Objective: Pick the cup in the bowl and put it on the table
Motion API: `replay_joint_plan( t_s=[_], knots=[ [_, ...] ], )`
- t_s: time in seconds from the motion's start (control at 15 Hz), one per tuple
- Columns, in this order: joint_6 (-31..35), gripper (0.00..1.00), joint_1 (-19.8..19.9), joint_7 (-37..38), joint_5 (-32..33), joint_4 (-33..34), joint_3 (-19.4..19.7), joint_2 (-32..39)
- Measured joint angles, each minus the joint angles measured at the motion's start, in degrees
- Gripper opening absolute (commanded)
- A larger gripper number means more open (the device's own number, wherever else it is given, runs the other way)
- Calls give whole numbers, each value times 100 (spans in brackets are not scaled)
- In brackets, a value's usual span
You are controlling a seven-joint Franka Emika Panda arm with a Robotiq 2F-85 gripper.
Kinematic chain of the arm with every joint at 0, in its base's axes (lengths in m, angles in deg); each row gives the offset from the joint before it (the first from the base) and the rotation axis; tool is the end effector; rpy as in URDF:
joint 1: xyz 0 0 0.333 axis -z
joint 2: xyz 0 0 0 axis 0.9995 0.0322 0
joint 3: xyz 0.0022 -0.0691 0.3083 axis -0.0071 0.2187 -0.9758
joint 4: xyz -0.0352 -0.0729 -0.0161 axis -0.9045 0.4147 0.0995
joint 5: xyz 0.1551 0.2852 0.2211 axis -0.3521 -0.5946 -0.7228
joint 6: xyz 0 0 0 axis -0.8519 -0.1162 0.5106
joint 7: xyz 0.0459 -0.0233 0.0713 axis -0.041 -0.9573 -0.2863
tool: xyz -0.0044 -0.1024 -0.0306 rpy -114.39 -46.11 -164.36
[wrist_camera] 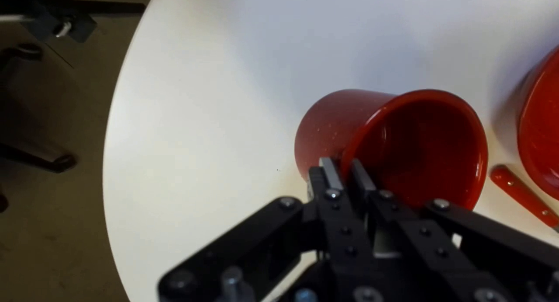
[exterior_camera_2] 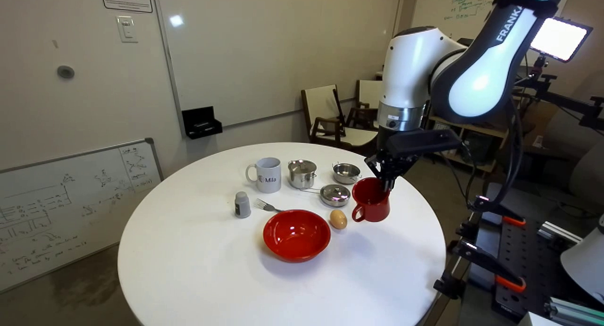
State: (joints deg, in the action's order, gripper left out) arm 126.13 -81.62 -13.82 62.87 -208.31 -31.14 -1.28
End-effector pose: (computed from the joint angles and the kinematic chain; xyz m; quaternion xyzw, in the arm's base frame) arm 0.4048 0.0064 0.1678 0.9402 -0.3371 0.0163 0.0457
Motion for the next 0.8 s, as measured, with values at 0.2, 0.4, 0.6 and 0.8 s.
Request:
replay_joint_plan(
  t_s=[0.2, 0.4, 0.6, 0.8],
  knots=[
    [1, 2, -22, 17, 89, 289, 135, 494],
    [104, 2, -539, -20, -159, 479, 702, 878],
    [242, 2, -989, -48, -543, 596, 1088, 1180],
    [324, 2, -1311, -93, -913, 653, 1343, 1342]
  ],
)
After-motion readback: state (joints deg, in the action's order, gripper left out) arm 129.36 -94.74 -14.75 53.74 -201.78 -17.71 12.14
